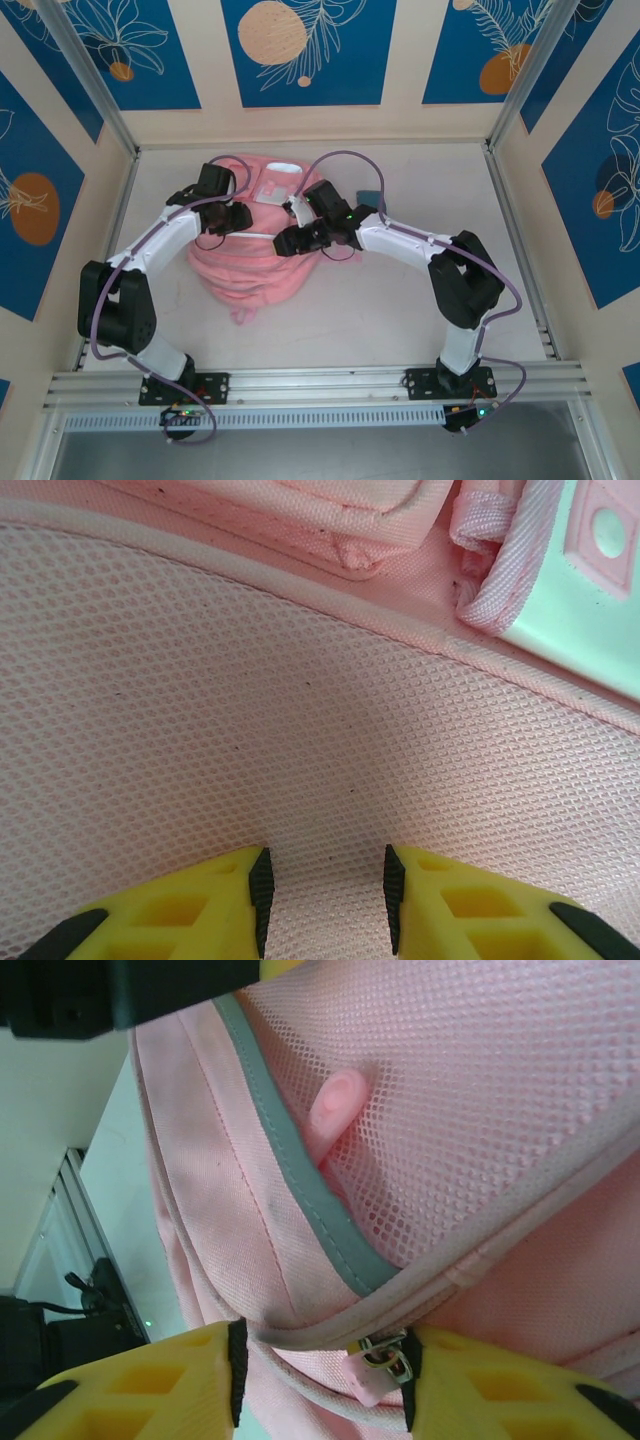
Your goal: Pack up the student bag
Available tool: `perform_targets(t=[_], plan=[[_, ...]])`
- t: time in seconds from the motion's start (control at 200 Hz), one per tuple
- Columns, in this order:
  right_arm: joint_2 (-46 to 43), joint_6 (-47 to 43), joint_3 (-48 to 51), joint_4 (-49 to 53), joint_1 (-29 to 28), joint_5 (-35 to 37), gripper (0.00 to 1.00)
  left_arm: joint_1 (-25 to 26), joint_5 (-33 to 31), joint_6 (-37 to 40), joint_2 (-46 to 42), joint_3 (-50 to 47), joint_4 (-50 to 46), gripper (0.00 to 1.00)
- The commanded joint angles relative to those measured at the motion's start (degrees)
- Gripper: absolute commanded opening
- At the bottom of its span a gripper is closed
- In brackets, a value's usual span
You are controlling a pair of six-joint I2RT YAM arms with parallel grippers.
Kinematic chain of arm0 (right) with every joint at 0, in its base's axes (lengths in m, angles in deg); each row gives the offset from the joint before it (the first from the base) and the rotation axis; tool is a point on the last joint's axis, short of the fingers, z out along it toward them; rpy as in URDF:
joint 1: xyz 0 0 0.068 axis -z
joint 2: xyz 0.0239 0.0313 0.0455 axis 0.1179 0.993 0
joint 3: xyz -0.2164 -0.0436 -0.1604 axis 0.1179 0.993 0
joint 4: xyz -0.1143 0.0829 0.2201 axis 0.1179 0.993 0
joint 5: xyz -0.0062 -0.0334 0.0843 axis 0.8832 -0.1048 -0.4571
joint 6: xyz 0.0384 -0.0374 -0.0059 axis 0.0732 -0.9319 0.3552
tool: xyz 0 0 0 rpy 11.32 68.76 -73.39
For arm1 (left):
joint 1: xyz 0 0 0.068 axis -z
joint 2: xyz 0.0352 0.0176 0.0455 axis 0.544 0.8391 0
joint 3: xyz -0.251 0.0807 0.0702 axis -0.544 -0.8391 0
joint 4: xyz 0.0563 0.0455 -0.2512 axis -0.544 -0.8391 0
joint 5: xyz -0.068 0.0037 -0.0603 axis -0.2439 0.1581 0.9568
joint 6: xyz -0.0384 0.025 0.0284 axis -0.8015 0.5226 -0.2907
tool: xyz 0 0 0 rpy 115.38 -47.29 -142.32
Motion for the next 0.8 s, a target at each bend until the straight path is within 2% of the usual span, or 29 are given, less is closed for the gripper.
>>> perform_targets(t=[0.0, 0.2, 0.325, 0.485, 0.625, 0.795], plan=[[-0.8, -3.4, 1.6, 0.3, -1.6, -1.6, 0.39, 0.3, -0.5, -0.2, 1.2, 0.8, -1.8, 0.37], [-1.7, -4.9, 1.8, 1.0, -1.6, 0.4, 0.23, 0.3, 1.5, -0.2, 0.6, 2.0, -1.8, 0.36], [-0.8, -3.8, -0.1, 2.5, -1.4, 5.4, 0.00, 0.3, 3.9, -0.3, -0.5, 2.4, -0.9, 0.36], [-2.7, -4.1, 0.0, 2.6, 0.1, 10.0, 0.00, 0.9, 9.7, 1.3, -2.3, 2.9, 1.4, 0.36], [-5.0, -9.2, 0.6, 4.4, 2.0, 12.9, 0.00, 3.6, 13.5, 5.0, -1.2, 5.5, 2.9, 0.36], [-5.5, -18.3, -0.2, 7.0, 3.0, 18.7, 0.00, 8.5, 11.1, 7.9, 6.5, 12.3, 2.1, 0.31]])
